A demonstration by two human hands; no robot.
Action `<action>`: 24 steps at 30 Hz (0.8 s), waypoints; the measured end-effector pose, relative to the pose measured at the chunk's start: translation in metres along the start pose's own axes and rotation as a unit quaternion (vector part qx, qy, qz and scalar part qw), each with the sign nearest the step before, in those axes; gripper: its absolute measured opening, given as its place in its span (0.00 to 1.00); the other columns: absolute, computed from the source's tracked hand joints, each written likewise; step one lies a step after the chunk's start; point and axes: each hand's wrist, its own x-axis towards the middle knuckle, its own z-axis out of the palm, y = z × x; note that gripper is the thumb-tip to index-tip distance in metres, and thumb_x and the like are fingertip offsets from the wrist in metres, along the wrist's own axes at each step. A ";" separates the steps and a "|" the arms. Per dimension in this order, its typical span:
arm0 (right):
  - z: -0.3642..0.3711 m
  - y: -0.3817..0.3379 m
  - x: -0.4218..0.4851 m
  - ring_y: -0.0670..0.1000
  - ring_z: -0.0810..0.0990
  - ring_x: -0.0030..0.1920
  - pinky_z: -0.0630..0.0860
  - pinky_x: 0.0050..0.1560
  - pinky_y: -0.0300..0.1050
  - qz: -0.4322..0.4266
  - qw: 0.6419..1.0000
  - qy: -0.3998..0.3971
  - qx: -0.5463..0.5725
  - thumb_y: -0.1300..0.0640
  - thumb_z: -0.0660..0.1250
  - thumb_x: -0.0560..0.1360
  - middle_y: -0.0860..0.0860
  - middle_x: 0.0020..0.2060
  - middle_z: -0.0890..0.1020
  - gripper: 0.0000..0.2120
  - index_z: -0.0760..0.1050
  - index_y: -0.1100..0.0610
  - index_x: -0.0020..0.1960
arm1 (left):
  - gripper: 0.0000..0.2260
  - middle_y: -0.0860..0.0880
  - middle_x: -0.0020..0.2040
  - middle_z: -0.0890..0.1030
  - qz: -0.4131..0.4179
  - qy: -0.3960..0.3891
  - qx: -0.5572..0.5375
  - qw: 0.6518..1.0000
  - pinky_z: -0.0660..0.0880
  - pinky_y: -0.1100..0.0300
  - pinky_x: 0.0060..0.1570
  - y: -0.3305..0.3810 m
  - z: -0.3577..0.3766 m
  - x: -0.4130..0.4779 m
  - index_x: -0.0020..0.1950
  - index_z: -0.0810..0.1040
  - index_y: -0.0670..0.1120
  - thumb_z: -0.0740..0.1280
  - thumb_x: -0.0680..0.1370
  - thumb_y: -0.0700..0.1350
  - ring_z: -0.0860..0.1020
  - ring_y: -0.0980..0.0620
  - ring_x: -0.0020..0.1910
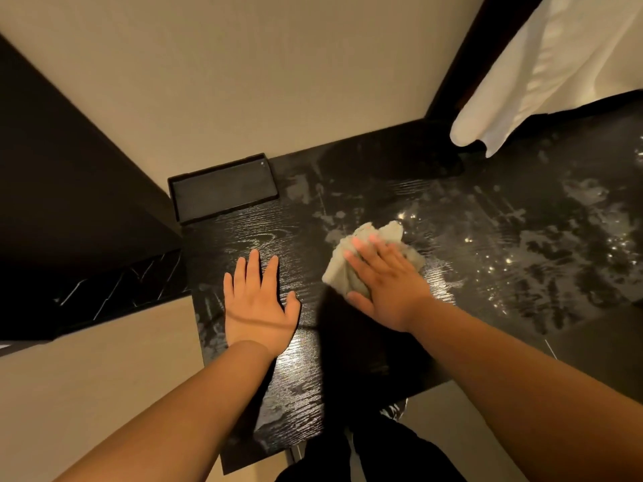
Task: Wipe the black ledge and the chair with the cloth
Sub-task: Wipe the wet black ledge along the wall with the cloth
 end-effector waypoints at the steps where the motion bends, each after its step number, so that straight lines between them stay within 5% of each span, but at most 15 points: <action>1: -0.003 0.006 0.007 0.60 0.43 0.82 0.45 0.81 0.60 0.033 0.999 0.009 0.003 0.31 0.49 0.80 0.52 0.83 0.50 0.39 0.50 0.51 0.84 | 0.33 0.43 0.84 0.57 0.001 0.000 -0.001 1.000 0.50 0.39 0.81 -0.001 0.000 0.000 0.83 0.63 0.51 0.57 0.79 0.62 0.53 0.40 0.83; 5: -0.007 -0.014 0.024 0.61 0.36 0.81 0.39 0.80 0.62 0.147 0.988 -0.006 0.038 0.34 0.44 0.81 0.54 0.83 0.41 0.37 0.42 0.52 0.83 | 0.33 0.43 0.85 0.56 0.008 0.002 -0.004 1.000 0.49 0.39 0.81 -0.002 0.003 -0.001 0.83 0.61 0.51 0.57 0.80 0.61 0.52 0.40 0.83; 9: -0.004 -0.055 0.002 0.63 0.42 0.82 0.45 0.80 0.65 0.009 1.000 -0.001 0.018 0.34 0.47 0.80 0.56 0.82 0.52 0.37 0.53 0.53 0.83 | 0.33 0.42 0.85 0.56 0.007 0.007 -0.001 1.000 0.50 0.39 0.81 -0.001 0.002 -0.001 0.83 0.62 0.50 0.58 0.79 0.62 0.53 0.39 0.83; 13: -0.010 -0.034 0.014 0.58 0.41 0.82 0.44 0.81 0.61 -0.077 0.997 -0.028 0.003 0.30 0.49 0.79 0.51 0.83 0.49 0.39 0.50 0.50 0.84 | 0.34 0.42 0.84 0.57 0.006 0.005 0.002 1.000 0.50 0.38 0.81 -0.001 0.002 -0.002 0.83 0.63 0.50 0.58 0.79 0.62 0.54 0.39 0.83; 20: -0.023 -0.027 0.055 0.65 0.48 0.81 0.50 0.79 0.65 0.108 0.994 -0.001 -0.003 0.35 0.44 0.78 0.57 0.83 0.52 0.39 0.51 0.53 0.83 | 0.33 0.43 0.85 0.56 0.006 0.007 -0.009 1.000 0.49 0.39 0.82 -0.001 0.001 -0.002 0.83 0.62 0.50 0.57 0.79 0.61 0.53 0.39 0.83; 24: -0.012 -0.060 0.015 0.64 0.43 0.82 0.47 0.79 0.64 -0.023 0.999 -0.011 0.020 0.36 0.50 0.79 0.57 0.83 0.49 0.38 0.51 0.53 0.84 | 0.35 0.43 0.85 0.54 0.005 -0.013 -0.012 1.000 0.47 0.39 0.82 -0.001 -0.001 0.001 0.84 0.60 0.51 0.55 0.79 0.63 0.51 0.40 0.84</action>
